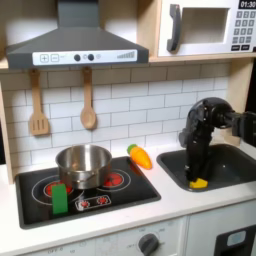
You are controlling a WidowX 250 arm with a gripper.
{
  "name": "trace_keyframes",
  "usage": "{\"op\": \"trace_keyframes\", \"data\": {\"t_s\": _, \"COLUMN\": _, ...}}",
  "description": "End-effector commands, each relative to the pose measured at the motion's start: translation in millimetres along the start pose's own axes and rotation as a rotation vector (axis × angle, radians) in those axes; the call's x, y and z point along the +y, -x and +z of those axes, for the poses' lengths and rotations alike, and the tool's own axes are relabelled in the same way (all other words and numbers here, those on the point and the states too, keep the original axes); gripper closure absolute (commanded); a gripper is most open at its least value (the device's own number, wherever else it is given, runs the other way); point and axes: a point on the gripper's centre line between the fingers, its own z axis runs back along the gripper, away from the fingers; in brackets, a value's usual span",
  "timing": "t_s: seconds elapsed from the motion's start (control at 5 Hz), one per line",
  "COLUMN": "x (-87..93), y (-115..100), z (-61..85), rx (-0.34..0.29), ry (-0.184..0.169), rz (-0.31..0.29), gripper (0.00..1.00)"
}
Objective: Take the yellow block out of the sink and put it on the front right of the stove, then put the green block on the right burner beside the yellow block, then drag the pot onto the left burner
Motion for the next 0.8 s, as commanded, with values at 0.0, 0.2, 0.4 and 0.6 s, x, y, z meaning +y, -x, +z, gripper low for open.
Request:
{"op": "trace_keyframes", "data": {"t_s": 0.0, "x": 7.6, "y": -9.0, "z": 16.1, "rx": -0.091, "ry": -0.047, "rz": 0.039, "gripper": 0.00}}
{"op": "trace_keyframes", "data": {"t_s": 0.2, "x": 12.6, "y": -7.4, "z": 13.9, "rx": -0.079, "ry": -0.089, "rz": 0.046, "gripper": 0.00}}
{"op": "trace_keyframes", "data": {"t_s": 0.4, "x": 16.5, "y": -3.2, "z": 16.1, "rx": -0.056, "ry": -0.097, "rz": 0.061, "gripper": 0.00}}
{"op": "trace_keyframes", "data": {"t_s": 0.6, "x": 14.4, "y": 1.6, "z": 14.3, "rx": -0.030, "ry": -0.101, "rz": 0.049, "gripper": 0.00}}
